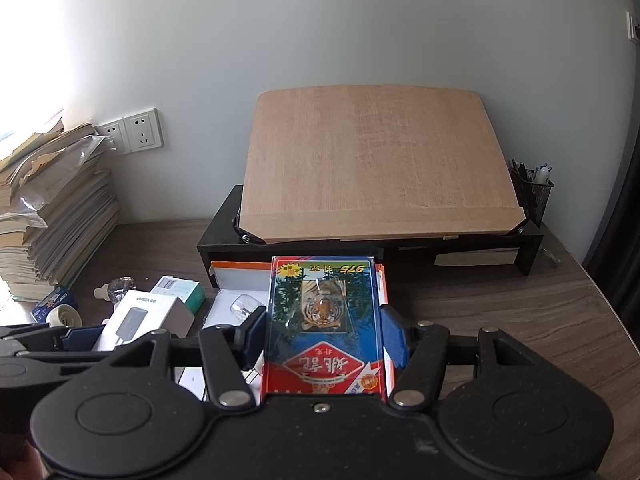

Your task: Organize rigid objects

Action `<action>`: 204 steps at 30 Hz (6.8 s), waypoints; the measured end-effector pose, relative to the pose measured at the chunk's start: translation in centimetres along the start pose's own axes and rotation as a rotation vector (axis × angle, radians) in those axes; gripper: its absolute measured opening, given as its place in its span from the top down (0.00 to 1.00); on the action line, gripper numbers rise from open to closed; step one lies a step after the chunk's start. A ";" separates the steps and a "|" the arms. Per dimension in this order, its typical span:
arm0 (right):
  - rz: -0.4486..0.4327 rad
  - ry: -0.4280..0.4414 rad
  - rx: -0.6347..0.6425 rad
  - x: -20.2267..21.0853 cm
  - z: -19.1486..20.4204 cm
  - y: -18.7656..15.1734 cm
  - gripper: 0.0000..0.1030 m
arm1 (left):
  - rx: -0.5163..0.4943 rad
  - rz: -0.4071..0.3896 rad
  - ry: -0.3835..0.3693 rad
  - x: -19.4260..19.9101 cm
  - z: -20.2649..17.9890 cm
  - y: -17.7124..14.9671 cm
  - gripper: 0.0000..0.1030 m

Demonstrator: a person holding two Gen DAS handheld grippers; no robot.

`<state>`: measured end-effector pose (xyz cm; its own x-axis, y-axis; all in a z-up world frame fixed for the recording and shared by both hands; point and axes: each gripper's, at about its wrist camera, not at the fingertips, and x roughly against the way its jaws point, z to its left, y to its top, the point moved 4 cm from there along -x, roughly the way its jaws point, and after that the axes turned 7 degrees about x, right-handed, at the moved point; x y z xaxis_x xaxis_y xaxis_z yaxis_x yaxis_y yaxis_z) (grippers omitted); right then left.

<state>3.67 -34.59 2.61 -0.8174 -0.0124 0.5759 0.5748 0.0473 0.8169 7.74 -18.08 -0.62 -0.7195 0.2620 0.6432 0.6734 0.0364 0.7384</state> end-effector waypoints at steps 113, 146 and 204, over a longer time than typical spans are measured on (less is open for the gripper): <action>0.032 -0.003 0.002 -2.1 0.0 0.2 0.31 | -0.040 0.047 -0.041 -1.6 -1.3 -0.9 0.42; 0.096 0.018 0.012 -5.1 -0.4 -0.5 0.31 | -0.075 0.083 -0.070 -2.6 -2.6 -1.7 0.42; -0.007 -0.117 -0.014 0.7 -3.7 -1.1 0.24 | -0.094 0.136 -0.147 -2.6 -5.0 -3.6 0.19</action>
<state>2.56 -38.37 2.24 -0.8199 0.1044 0.5629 0.5686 0.0340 0.8219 6.35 -23.70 -3.99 -0.5861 0.3962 0.7068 0.7388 -0.0968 0.6669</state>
